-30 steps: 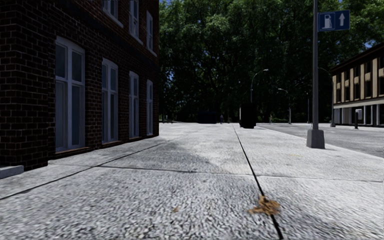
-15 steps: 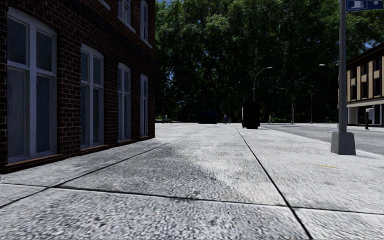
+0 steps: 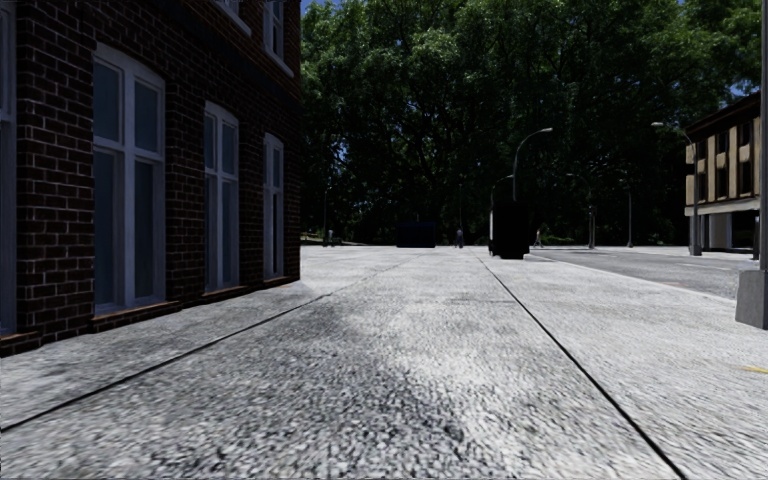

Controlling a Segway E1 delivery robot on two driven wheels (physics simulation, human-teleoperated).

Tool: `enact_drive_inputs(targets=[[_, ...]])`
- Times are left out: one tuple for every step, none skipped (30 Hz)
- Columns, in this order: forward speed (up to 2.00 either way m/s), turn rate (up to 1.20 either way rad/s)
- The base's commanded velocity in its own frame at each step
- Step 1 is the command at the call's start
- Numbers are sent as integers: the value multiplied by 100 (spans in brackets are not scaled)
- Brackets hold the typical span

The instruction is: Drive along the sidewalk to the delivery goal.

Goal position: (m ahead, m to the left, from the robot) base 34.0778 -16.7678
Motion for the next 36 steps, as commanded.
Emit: enact_drive_inputs(targets=[[200,0],[200,0],[200,0],[200,0],[200,0],[200,0],[200,0],[200,0],[200,0],[200,0],[200,0],[200,0],[200,0],[200,0],[200,0],[200,0],[200,0],[200,0],[200,0],[200,0],[200,0],[200,0],[200,0],[200,0],[200,0],[200,0],[200,0],[200,-12],[200,-20],[200,-23],[200,-23],[200,-26],[200,-28],[200,-28],[200,-28],[200,-28]])
